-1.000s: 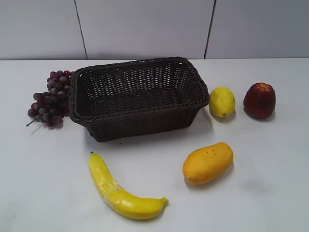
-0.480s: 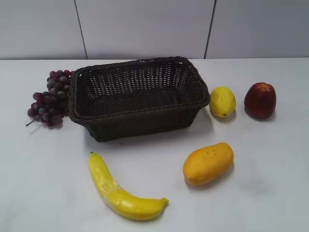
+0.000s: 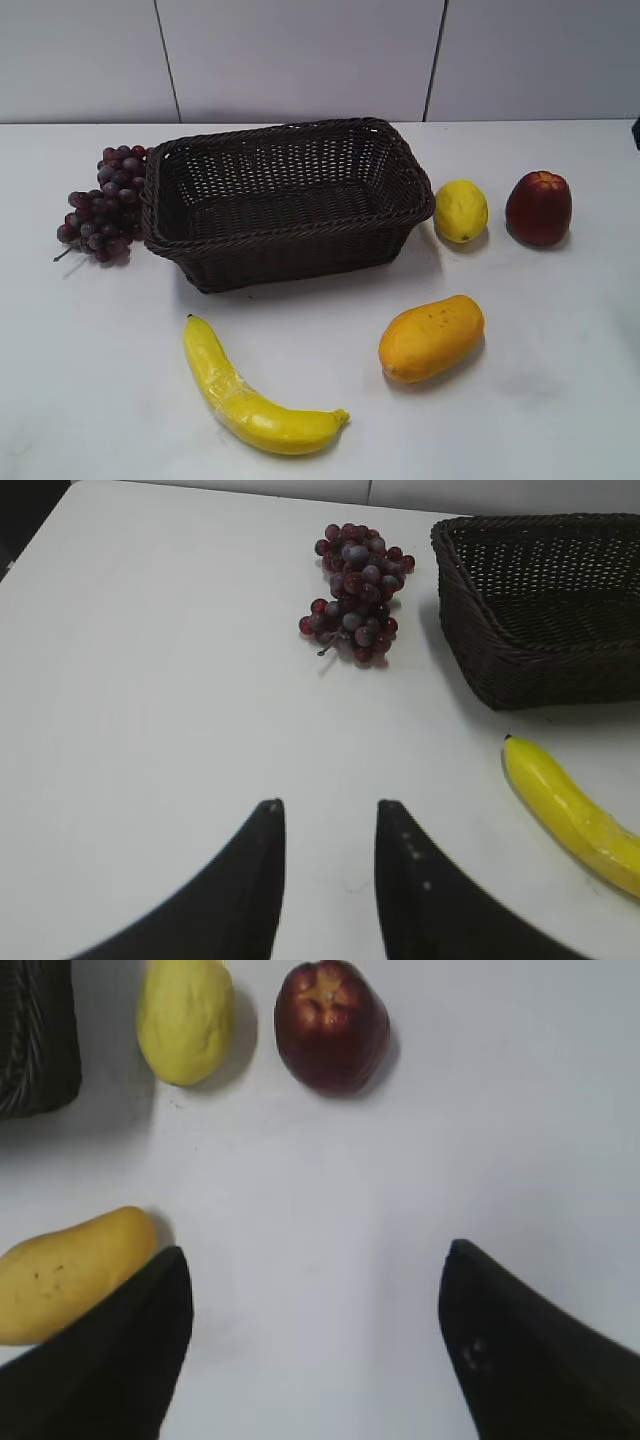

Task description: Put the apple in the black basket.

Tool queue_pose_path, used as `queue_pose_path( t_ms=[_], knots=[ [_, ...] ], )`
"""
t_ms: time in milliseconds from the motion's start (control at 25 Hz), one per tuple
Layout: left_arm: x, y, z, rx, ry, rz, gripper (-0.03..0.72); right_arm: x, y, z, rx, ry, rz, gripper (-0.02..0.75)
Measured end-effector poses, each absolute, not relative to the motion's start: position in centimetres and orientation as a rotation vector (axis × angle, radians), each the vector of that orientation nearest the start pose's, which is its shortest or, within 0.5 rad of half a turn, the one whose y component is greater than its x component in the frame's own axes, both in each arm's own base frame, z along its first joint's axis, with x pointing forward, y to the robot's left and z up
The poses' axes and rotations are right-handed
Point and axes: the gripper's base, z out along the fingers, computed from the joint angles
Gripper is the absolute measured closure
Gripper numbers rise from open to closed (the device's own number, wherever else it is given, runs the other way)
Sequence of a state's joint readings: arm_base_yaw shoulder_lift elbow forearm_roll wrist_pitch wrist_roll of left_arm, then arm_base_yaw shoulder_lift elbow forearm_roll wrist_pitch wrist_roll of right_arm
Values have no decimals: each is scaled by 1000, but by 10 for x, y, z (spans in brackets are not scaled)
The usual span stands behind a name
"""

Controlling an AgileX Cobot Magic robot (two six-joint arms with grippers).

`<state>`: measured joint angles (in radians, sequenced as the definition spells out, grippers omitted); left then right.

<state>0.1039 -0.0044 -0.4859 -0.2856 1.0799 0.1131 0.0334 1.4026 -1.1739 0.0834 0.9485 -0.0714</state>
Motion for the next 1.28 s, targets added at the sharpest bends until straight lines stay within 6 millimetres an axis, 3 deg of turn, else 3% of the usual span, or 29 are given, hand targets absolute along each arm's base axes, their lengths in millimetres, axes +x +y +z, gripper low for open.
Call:
queue_pose_path(
  t_ms=[480,680,920,1280],
  knots=[
    [-4,-23,275,24,2046,-208,452,361,18,294,-97,2685,94,153],
    [-4,-23,275,24,2046,-208,452,389,21,277,-103,2706,94,153],
    [-4,-23,275,24,2046,-208,452,413,40,241,-164,2776,32,153],
    [-4,-23,275,24,2046,-208,452,432,44,204,-82,2842,6,153]
  ],
)
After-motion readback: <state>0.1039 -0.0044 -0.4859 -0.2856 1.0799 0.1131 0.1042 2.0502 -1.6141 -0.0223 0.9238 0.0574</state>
